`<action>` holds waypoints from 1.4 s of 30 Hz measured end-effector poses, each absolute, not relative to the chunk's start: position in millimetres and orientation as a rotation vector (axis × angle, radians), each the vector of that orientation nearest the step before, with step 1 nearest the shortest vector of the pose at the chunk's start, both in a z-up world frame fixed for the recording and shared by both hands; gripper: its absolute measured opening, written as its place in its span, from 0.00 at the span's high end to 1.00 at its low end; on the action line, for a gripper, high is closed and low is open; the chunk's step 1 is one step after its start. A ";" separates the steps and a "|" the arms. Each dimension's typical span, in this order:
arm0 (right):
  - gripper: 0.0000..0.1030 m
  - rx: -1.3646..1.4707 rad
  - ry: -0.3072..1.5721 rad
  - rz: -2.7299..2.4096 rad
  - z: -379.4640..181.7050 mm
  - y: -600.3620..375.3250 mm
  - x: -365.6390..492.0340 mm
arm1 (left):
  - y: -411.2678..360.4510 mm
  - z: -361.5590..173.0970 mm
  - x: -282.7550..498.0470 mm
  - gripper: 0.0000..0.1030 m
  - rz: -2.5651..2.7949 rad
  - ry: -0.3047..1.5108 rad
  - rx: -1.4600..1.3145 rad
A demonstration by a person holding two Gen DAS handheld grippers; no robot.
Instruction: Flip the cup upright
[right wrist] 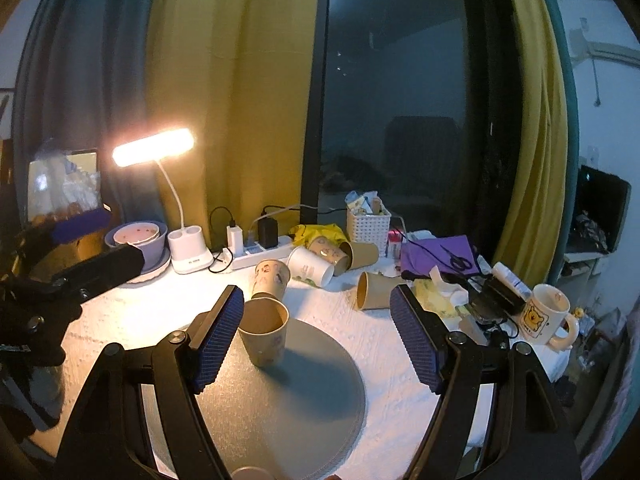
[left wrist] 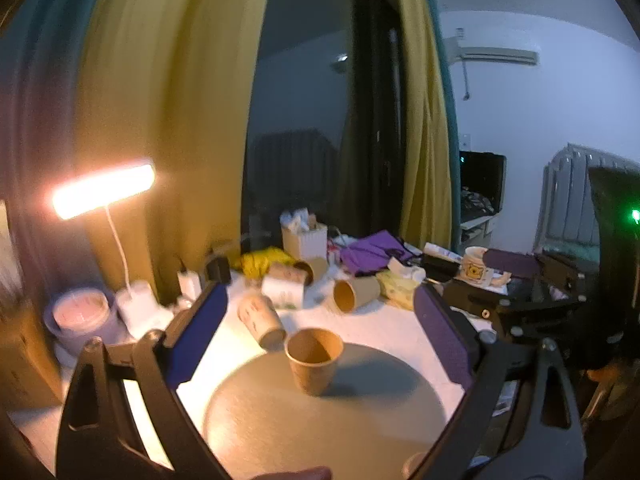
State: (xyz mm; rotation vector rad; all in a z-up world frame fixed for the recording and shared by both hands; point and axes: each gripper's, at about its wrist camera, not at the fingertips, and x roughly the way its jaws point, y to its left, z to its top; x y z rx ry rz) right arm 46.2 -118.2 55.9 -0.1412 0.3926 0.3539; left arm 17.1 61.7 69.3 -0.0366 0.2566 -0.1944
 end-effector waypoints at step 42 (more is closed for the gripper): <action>0.24 -0.163 0.429 0.348 47.8 -111.3 52.1 | 64.6 54.2 17.7 0.08 -0.192 0.294 -0.036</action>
